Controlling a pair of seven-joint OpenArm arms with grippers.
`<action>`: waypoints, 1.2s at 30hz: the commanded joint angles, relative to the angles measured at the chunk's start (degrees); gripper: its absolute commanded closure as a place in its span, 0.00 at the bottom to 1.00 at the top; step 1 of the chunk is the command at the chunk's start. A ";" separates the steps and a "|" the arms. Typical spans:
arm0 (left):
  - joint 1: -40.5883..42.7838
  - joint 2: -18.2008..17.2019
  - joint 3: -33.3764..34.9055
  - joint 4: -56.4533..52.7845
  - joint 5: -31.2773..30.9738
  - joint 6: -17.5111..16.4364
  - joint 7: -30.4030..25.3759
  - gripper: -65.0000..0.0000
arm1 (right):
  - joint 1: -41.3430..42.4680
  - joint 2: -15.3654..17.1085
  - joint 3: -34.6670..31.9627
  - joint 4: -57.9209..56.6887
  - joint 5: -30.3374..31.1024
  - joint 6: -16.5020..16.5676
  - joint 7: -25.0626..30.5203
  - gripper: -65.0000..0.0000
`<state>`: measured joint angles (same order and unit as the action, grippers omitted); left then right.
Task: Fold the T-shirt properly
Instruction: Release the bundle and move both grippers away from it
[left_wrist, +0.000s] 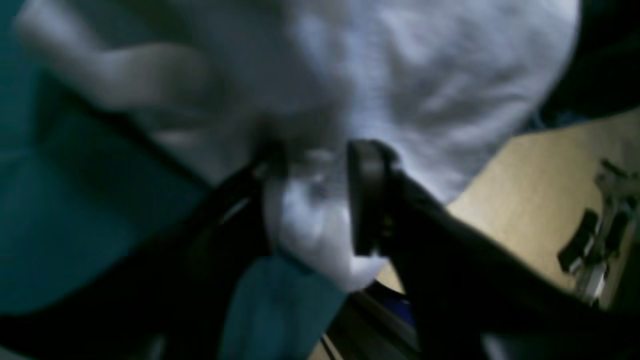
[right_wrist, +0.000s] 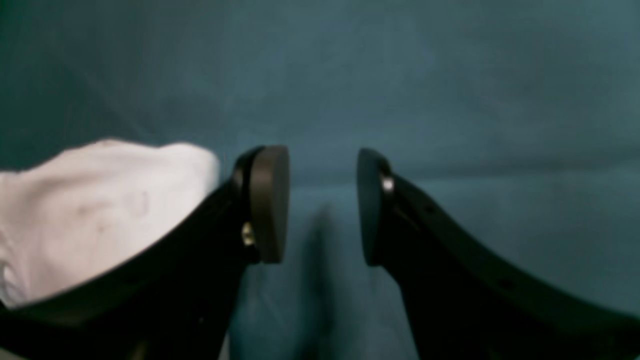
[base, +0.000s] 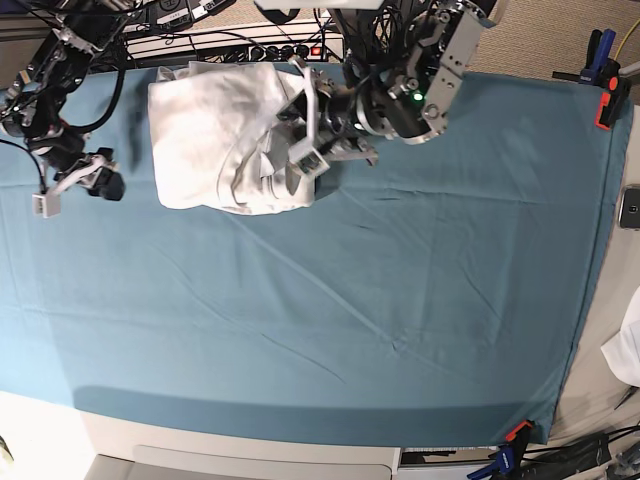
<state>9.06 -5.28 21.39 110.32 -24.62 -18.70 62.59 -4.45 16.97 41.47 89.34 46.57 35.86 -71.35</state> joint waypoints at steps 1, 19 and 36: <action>0.00 0.13 -1.01 1.36 -0.44 0.63 -0.94 0.61 | 1.05 1.51 0.50 0.90 1.40 0.11 1.16 0.64; 10.47 -3.52 -15.10 3.30 -4.98 3.43 -0.87 0.54 | 13.16 6.45 0.46 -35.43 34.05 4.14 -8.65 0.64; 16.24 -3.30 -20.09 5.35 -4.96 3.26 -1.07 0.50 | 12.50 7.63 -19.34 -35.89 38.43 4.14 -8.65 0.64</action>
<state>24.97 -8.58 1.37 114.80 -29.65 -15.42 61.45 7.77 24.43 22.41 53.21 84.33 40.60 -78.81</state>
